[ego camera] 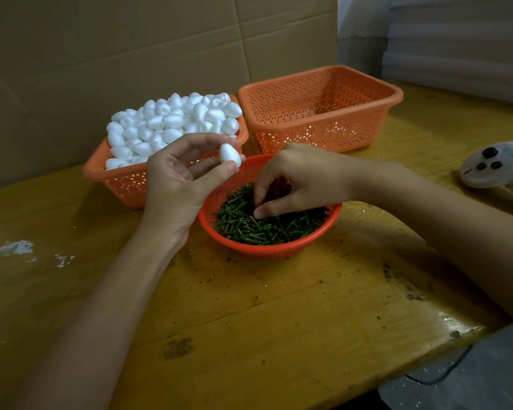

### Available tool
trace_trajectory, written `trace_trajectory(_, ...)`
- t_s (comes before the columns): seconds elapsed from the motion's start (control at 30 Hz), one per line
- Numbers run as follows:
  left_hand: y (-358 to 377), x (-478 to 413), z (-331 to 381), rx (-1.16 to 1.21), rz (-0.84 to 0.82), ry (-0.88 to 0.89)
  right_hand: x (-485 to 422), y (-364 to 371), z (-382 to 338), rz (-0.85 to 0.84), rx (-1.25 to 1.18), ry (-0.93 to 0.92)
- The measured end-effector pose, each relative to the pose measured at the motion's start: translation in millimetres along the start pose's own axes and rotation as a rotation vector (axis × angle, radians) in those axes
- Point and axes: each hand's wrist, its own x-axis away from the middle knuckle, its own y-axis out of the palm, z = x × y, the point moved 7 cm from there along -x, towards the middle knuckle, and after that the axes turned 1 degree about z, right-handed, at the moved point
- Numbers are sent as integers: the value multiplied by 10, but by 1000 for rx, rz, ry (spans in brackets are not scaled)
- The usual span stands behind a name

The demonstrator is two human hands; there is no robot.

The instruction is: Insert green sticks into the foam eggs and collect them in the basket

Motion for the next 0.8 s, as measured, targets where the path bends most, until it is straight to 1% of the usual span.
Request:
trace_trajectory(0.27,8,6,4,-3,14,-16,3,-5,-12,3,-18,-12)
trace_trajectory(0.8,41,23,51,10,-19,-13,6,-1,-20,-6,-19,-4)
